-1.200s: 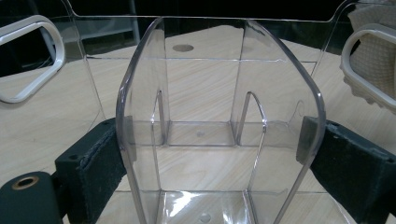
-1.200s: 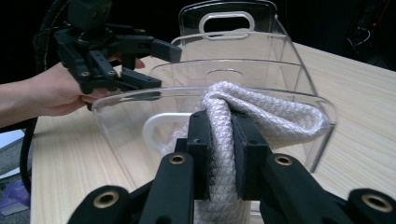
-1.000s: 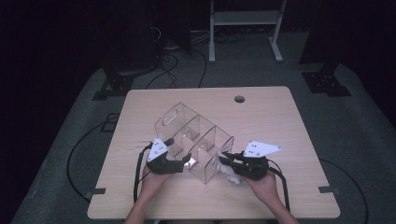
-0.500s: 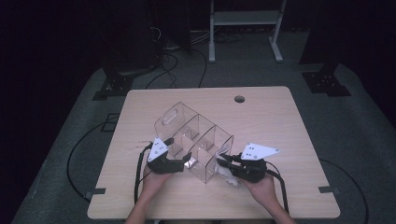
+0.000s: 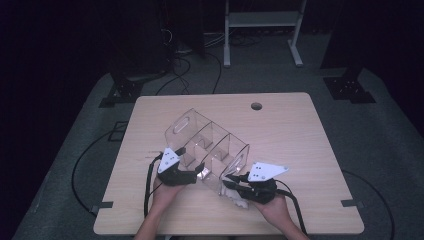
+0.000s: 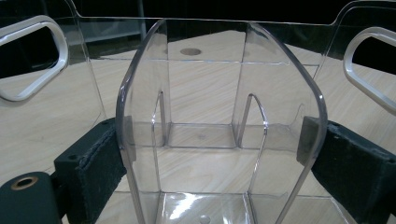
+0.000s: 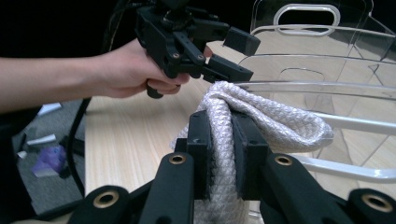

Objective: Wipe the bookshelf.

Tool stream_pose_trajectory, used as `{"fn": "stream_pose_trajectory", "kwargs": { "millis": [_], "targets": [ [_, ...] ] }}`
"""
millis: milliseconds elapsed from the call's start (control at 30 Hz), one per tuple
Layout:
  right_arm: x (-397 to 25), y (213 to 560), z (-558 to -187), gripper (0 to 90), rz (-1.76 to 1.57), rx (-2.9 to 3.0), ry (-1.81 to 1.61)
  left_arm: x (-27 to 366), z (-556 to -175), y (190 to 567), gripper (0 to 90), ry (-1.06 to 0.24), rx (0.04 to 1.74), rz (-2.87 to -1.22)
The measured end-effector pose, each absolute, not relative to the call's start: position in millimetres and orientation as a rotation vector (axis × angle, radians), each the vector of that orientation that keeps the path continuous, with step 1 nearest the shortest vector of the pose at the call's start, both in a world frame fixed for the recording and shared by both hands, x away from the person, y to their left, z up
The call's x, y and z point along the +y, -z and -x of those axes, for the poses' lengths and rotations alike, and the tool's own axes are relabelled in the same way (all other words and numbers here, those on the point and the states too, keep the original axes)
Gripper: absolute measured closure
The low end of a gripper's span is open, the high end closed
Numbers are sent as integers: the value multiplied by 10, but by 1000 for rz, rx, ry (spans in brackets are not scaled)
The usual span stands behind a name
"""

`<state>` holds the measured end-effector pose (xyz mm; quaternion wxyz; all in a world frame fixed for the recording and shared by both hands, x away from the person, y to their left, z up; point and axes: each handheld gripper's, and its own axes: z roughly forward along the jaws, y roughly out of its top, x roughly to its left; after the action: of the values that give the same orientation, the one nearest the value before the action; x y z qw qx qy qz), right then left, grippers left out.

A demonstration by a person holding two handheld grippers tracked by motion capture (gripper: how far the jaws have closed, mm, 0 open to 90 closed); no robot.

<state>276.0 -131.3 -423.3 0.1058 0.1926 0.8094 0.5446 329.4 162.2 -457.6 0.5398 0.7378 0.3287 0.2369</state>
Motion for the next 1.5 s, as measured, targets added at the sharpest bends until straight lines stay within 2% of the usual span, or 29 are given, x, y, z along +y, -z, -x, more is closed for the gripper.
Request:
{"fn": "stream_pose_trajectory", "kwargs": {
  "millis": [133, 633, 867, 1033, 1233, 1367, 1500],
  "targets": [
    [-1379, 4219, -2800, 782, -618, 2366, -1611, 1607, -3294, 4579, 81, -571, 782, -1748],
    [-1208, 4476, -2723, 781, -578, 2454, -1567, 1650, -3301, 4577, 81, -560, 788, -1748],
    [-1342, 4540, -2850, 782, -686, 2431, -1564, 1637, -3298, 4578, 82, -569, 783, -1747],
    [-1265, 4528, -2797, 782, -605, 2455, -1540, 1662, -3298, 4569, 86, -556, 784, -1759],
    [-1372, 4565, -2871, 782, -707, 2425, -1550, 1647, -3295, 4570, 86, -562, 781, -1754],
    [-1256, 4469, -2732, 782, -573, 2398, -1532, 1664, -3292, 4572, 87, -552, 783, -1755],
    [-1327, 4388, -2730, 782, -603, 2338, -1604, 1652, -3292, 4575, 86, -554, 778, -1751]
  ]
}}
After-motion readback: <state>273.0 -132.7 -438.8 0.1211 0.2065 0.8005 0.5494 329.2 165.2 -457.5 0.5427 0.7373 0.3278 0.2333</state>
